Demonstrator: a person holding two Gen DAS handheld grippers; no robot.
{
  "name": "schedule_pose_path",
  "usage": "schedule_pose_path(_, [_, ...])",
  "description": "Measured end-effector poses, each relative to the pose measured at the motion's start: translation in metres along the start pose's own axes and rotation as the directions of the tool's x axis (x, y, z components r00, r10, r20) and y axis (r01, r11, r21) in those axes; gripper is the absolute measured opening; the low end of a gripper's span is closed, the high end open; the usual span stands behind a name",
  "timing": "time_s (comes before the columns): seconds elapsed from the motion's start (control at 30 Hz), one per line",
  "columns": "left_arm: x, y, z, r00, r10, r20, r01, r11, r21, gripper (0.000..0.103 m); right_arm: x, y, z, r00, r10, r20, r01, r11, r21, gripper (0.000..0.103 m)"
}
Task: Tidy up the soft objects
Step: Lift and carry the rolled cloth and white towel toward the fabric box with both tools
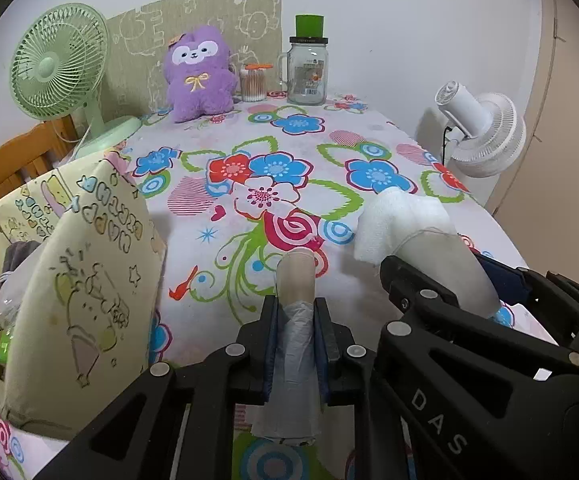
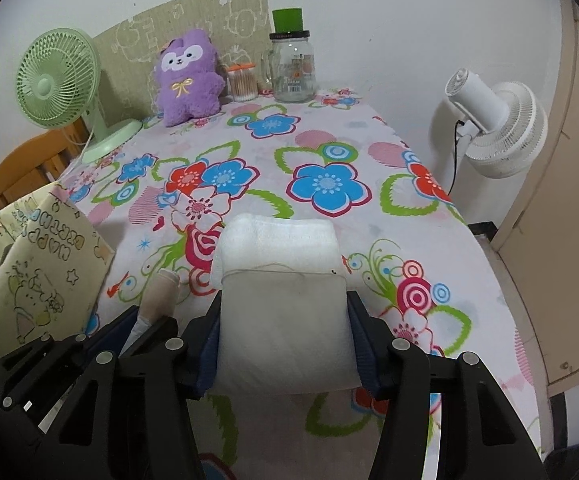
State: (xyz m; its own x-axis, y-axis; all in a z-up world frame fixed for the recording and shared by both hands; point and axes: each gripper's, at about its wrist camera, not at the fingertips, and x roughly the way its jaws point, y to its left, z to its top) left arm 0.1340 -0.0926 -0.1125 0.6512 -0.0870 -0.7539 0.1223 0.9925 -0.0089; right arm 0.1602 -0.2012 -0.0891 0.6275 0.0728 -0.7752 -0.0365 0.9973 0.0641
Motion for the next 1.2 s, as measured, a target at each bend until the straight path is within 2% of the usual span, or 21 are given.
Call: schedule_pose_path(1.2, [-0.087, 0.003, -0.026, 0.993, -0.026, 0.118, 0.022, 0.999, 0.034, 0.015, -0.091, 0.023, -0.029, 0.992, -0.019, 0.121, 0.02, 1.0, -0.008, 0.059])
